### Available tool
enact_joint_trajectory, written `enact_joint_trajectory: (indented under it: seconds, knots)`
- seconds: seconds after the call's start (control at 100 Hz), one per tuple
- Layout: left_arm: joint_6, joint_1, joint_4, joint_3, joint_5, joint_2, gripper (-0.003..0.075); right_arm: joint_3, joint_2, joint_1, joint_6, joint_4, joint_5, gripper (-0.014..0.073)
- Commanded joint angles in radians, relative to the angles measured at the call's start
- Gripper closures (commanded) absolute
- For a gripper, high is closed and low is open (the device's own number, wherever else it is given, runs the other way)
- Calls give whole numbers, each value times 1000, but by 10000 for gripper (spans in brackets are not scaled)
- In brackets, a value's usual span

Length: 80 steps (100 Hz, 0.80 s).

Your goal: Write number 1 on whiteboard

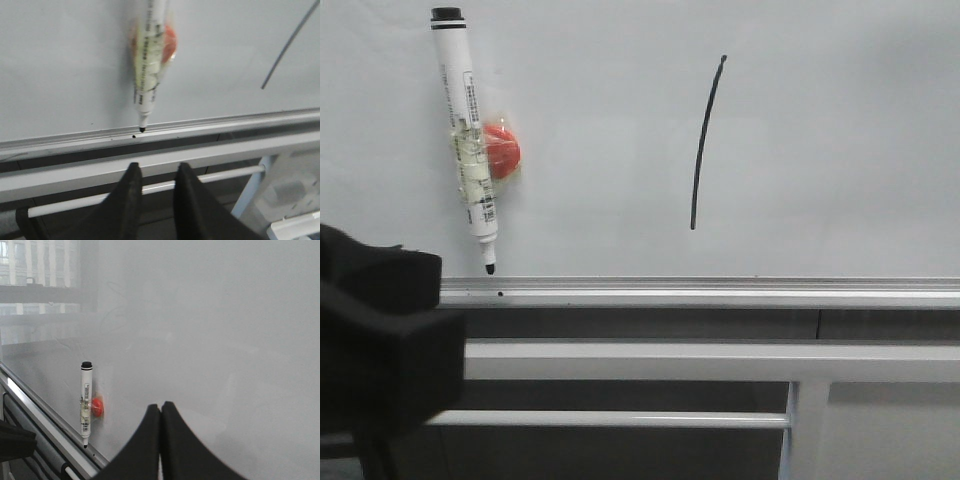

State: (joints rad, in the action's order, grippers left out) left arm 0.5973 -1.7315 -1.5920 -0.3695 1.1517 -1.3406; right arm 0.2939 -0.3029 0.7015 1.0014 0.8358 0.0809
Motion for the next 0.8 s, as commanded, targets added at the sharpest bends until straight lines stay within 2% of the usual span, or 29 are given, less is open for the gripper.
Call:
enact_joint_trajectory:
  seconds: [0.0, 0.18, 0.32, 0.44, 0.59, 0.79]
  knots:
    - [144, -49, 16, -20, 233, 64, 741, 27, -4, -7, 11, 1, 65, 657]
    - [259, -87, -7, -20, 233, 102, 741, 25, 67, -7, 11, 1, 54, 657]
    - [268, -88, -5, -20, 233, 104, 741, -37, 203, -7, 11, 4, 54, 657]
    - [293, -88, -3, -20, 233, 104, 740, -125, 334, -7, 11, 88, 48, 657]
    - [340, -88, 45, -20, 220, 104, 741, -179, 309, -8, 11, 189, -1, 657]
    - [345, -88, 119, -20, 220, 104, 741, -185, 309, -8, 11, 194, -55, 657]
